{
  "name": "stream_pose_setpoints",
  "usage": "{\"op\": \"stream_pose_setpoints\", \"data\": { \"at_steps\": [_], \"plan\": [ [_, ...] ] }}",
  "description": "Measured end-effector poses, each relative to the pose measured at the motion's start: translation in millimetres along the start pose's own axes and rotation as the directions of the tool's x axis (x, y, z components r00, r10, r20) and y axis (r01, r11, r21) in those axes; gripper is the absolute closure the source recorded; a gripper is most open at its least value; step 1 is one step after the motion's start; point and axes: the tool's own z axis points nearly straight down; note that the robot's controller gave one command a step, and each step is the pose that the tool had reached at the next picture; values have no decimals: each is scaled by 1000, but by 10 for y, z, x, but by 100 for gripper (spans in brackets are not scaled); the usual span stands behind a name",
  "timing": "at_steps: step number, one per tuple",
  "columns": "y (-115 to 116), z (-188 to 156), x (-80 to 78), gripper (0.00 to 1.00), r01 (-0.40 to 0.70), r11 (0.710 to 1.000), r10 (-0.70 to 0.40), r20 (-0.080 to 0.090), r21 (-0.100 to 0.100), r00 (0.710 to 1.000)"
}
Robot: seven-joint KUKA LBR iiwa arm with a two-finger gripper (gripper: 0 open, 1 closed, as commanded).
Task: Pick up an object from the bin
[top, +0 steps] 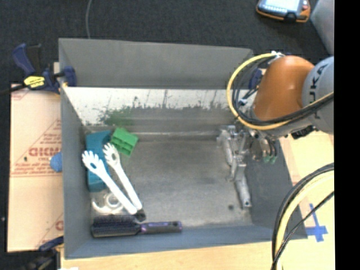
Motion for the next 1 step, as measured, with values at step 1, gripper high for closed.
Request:
{"op": "stream_pose_setpoints", "data": {
  "at_steps": [1],
  "plan": [
    [4, -47, -13, 0, 4, 1000, -4, 7, 1, 1000]
  ]
}}
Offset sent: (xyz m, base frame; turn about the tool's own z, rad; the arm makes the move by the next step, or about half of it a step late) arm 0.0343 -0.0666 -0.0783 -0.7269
